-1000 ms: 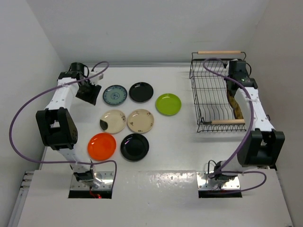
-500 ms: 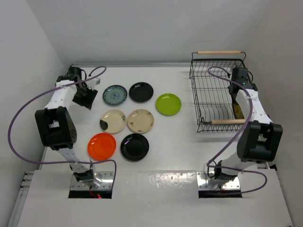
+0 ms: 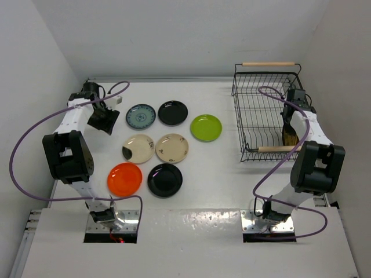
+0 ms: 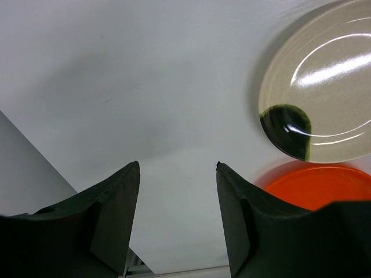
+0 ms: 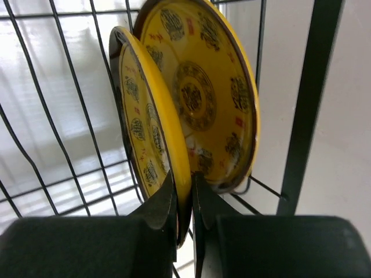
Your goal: Load the plates into the dish rack
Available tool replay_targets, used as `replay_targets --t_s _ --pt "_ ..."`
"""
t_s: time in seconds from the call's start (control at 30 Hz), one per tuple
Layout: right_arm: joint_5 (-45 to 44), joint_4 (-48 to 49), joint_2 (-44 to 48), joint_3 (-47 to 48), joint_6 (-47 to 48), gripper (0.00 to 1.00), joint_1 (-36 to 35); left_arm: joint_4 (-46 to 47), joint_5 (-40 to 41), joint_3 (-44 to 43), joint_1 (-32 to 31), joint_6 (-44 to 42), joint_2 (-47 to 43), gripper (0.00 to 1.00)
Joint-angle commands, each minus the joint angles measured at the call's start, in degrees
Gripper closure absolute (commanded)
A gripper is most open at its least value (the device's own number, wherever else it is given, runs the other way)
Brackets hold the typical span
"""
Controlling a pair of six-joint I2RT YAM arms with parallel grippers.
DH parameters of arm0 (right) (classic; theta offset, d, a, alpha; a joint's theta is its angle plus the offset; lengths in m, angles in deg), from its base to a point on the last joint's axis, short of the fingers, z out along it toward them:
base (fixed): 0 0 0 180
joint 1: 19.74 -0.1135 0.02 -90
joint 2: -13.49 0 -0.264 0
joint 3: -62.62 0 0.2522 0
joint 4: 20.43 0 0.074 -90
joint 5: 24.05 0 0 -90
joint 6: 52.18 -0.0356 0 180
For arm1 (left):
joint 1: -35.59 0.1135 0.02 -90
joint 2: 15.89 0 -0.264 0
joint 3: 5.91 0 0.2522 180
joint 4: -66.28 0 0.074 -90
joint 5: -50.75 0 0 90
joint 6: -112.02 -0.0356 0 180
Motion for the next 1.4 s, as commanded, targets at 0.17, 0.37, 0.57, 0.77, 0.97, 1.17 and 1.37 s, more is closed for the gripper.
replay_targets --t_s 0.17,0.37,0.57,0.77,0.97,1.17,1.37 --pt "2.38 3.61 -1.67 1.02 -1.35 0.63 1.44 -1.21 -1.72 0.76 0.94 -2.3 -0.12 0.32" --pt "2.56 2.91 -0.27 3.48 -1.62 0.52 1.44 -2.96 -3.66 1.29 0.94 -4.32 -1.18 0.29" --pt "1.07 2.29 2.11 5.85 -1.97 0.44 1.53 -3.49 -4.27 1.82 0.94 -4.33 -1.7 0.29" --pt "-2.01 0.36 4.57 10.77 -4.43 0.15 0.48 -4.72 -6.29 3.48 0.94 -6.43 -2.85 0.28" --pt "5.34 -5.0 12.29 18.42 -9.61 0.0 -4.7 -7.01 -12.53 7.78 0.94 -12.5 -3.37 0.24" --pt "34.68 -1.5 21.88 12.81 -22.6 0.79 -9.62 -6.32 -13.15 11.04 2.0 -14.96 -4.95 0.29" --pt "34.2 6.74 18.29 1.12 -33.95 0.25 -35.15 0.62 -9.47 12.88 2.0 -6.72 -9.25 0.3"
